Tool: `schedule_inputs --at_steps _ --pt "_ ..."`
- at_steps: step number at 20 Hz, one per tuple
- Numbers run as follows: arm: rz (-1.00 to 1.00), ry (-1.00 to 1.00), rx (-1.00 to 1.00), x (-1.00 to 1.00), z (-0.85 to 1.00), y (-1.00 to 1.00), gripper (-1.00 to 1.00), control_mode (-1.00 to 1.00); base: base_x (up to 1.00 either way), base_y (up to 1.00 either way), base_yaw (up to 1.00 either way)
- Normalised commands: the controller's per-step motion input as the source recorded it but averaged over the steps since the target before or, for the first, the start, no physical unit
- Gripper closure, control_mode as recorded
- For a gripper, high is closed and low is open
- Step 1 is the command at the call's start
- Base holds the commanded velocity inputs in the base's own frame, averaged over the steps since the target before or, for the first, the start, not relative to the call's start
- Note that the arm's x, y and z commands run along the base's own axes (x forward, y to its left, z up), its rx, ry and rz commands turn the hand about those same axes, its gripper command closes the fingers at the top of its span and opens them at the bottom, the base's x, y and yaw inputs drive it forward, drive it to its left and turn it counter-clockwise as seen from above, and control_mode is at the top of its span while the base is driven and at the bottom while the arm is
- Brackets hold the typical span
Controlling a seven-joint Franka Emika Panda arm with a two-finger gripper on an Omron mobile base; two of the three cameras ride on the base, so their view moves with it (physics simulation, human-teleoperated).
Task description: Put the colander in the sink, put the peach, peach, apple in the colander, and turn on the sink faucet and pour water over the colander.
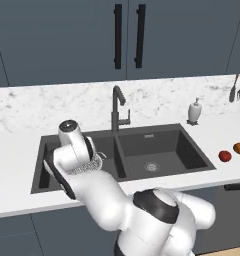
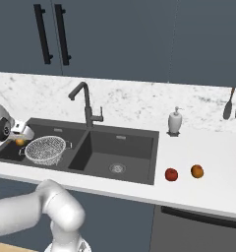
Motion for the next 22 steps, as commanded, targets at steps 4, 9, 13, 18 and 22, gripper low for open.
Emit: schedule_inputs --at_steps 4,9,13,18,22 --pt "0.32 0.00 -0.02 0.36 0.00 -0.45 1.00 -1.00 0.00 0.00 0.00" --pt "0.28 0.00 0.00 0.22 -0.24 -0.33 1.00 -1.00 0.00 0.00 0.00" --pt "0.21 0.00 0.00 0.15 -0.35 -0.18 1.00 -1.00 0.00 0.00 0.00" --pt "0.09 0.00 0.00 0.21 -0.23 -0.03 1.00 -1.00 0.00 0.00 0.00" --pt "0.00 0.02 -0.03 0.26 -0.21 -0.05 1.00 -1.00 0.00 0.00 0.00"
